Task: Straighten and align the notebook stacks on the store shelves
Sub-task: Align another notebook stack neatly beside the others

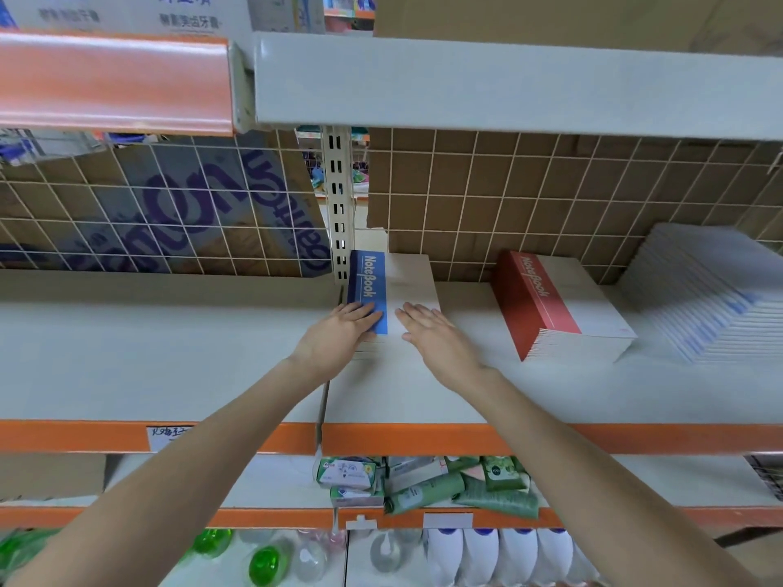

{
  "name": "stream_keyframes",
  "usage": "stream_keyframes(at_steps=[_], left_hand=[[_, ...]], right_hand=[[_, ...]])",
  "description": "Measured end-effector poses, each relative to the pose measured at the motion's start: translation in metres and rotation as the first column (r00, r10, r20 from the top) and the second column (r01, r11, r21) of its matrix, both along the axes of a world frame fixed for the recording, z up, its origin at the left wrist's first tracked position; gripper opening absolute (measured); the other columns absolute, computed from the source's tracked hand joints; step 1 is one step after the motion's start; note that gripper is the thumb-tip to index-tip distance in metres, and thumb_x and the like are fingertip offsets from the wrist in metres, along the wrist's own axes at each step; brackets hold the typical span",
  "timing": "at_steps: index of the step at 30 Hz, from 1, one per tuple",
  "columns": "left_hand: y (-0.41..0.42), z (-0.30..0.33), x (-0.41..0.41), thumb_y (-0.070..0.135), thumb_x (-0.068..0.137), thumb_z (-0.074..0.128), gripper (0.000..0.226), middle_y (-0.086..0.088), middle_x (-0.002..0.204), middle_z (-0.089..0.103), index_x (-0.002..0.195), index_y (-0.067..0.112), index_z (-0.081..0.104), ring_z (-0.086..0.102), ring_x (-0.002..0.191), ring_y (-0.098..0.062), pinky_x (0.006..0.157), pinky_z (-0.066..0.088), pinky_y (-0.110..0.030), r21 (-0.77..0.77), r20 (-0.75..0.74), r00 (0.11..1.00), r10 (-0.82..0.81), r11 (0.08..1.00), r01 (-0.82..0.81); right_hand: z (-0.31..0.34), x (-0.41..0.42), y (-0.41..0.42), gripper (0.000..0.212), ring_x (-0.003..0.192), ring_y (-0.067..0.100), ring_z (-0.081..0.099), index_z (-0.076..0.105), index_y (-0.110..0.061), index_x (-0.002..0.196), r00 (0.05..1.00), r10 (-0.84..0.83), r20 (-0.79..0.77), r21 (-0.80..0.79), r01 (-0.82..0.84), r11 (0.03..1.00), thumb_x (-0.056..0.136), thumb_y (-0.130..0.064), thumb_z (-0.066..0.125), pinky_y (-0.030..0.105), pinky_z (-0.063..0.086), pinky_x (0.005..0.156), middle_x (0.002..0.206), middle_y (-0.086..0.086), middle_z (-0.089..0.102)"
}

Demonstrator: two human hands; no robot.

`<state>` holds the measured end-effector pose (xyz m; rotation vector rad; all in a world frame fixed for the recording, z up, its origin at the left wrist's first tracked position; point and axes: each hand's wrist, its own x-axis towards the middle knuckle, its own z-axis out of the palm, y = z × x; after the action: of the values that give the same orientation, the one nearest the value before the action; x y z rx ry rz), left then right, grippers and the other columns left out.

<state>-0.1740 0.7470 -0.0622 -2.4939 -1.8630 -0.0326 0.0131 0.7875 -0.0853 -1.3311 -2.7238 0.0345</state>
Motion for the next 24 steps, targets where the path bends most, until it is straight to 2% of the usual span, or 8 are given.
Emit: stream_keyframes(at_steps=[5, 9, 13, 20, 24], left_hand=[[-0.001, -0.004, 0.001, 0.026, 0.103, 0.027, 0.048, -0.002, 0.157, 0.018, 0.150, 0.018, 0.017, 0.017, 0.144, -0.017, 0.115, 0.007, -0.026, 0.061, -0.015, 1.000, -0.001, 0.998, 0.002], [-0.004, -0.010, 0.000, 0.032, 0.103, 0.029, 0.048, -0.004, 0.155, 0.023, 0.148, 0.017, 0.025, 0.021, 0.142, -0.018, 0.116, 0.006, -0.031, 0.140, 0.018, 0.999, -0.036, 0.990, 0.033], [-0.003, -0.018, -0.004, 0.034, 0.102, 0.028, 0.050, -0.001, 0.157, 0.018, 0.150, 0.020, 0.018, 0.014, 0.144, -0.016, 0.116, 0.003, -0.030, 0.132, -0.011, 1.000, -0.016, 0.991, 0.017], [-0.002, -0.021, -0.002, 0.029, 0.102, 0.031, 0.049, -0.004, 0.156, 0.020, 0.149, 0.019, 0.021, 0.016, 0.144, -0.019, 0.116, 0.003, -0.027, 0.145, 0.055, 0.998, -0.014, 0.989, 0.006], [-0.002, -0.022, -0.003, 0.031, 0.101, 0.038, 0.054, -0.003, 0.157, 0.017, 0.150, 0.019, 0.018, 0.013, 0.145, -0.018, 0.116, 0.001, -0.027, 0.142, 0.025, 1.000, -0.017, 0.990, 0.013]], right_hand=[[-0.002, -0.001, -0.001, 0.049, 0.146, 0.016, 0.011, 0.016, -0.012, 0.151, 1.000, -0.002, -0.021, 0.038, 0.003, 0.999, 0.104, -0.023, 0.026, 0.027, 0.000, 0.116, 0.158, 0.006, 0.017], [-0.006, 0.006, -0.004, 0.052, 0.146, 0.014, 0.006, 0.011, -0.012, 0.152, 1.000, 0.007, 0.006, 0.104, -0.007, 0.995, 0.104, -0.028, 0.025, 0.028, -0.005, 0.116, 0.159, 0.004, 0.011], [-0.011, 0.005, -0.003, 0.053, 0.147, 0.014, 0.003, 0.008, -0.013, 0.152, 1.000, 0.006, 0.007, 0.093, -0.007, 0.996, 0.104, -0.027, 0.026, 0.026, -0.008, 0.115, 0.160, 0.003, 0.006], [-0.012, 0.003, -0.002, 0.052, 0.146, 0.015, 0.007, 0.011, -0.013, 0.152, 1.000, -0.002, -0.020, 0.093, 0.003, 0.996, 0.104, -0.024, 0.028, 0.025, -0.006, 0.115, 0.159, 0.004, 0.011], [-0.008, 0.002, -0.004, 0.059, 0.147, 0.014, 0.002, 0.005, -0.013, 0.152, 1.000, -0.019, -0.011, 0.057, 0.019, 0.998, 0.103, -0.026, 0.035, 0.024, -0.009, 0.114, 0.160, 0.003, 0.004]])
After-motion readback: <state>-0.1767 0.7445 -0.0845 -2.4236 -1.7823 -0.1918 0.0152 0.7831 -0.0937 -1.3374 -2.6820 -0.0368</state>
